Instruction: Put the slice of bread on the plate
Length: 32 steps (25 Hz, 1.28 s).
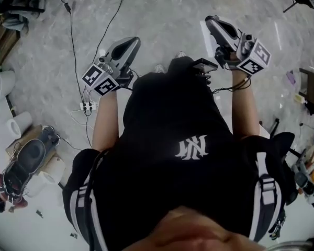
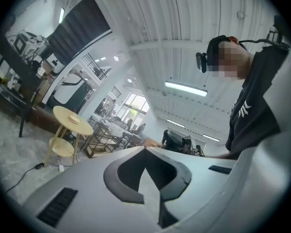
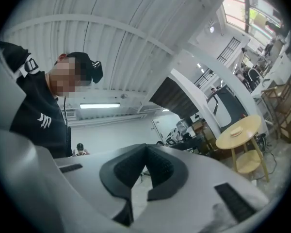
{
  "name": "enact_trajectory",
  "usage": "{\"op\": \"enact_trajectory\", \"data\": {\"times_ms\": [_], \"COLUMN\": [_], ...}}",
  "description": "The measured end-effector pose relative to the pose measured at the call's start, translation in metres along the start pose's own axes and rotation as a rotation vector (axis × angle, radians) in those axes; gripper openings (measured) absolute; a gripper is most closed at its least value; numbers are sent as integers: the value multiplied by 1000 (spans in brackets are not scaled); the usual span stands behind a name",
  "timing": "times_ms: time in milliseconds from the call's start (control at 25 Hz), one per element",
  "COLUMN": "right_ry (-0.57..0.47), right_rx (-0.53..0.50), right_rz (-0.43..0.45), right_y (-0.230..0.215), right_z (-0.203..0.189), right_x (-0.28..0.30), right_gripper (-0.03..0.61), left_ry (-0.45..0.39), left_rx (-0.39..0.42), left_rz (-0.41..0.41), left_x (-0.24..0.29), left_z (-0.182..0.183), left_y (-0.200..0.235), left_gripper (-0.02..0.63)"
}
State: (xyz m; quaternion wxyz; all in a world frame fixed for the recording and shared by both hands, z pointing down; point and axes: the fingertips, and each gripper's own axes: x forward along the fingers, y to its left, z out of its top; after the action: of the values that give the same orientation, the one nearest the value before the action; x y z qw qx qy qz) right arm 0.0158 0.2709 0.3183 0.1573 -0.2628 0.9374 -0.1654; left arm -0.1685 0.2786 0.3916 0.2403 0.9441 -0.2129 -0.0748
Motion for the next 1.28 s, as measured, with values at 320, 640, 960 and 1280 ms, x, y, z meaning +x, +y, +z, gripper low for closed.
{"op": "enact_trajectory", "data": {"times_ms": [320,640,960,1280], "right_ry": [107,245,315,289], "right_rx": [9,-74,-180,-202], "right_rz": [45,41,61,33], "right_y": [35,60,84,86], "right_z": [-24,-51,-70,-69], "right_x": [5,14,10,18], "right_gripper": [3,3,3,2], "left_ry": [6,29,86,126], "left_rx": [9,1,31,17], "left_rz": [-74,-162,-232,-268], "left_x": [-4,5,15,9], "left_z": [-4,-3,-18,-22], "left_y": [-20,-39,-60,-56], "left_gripper": [12,12,12,12]}}
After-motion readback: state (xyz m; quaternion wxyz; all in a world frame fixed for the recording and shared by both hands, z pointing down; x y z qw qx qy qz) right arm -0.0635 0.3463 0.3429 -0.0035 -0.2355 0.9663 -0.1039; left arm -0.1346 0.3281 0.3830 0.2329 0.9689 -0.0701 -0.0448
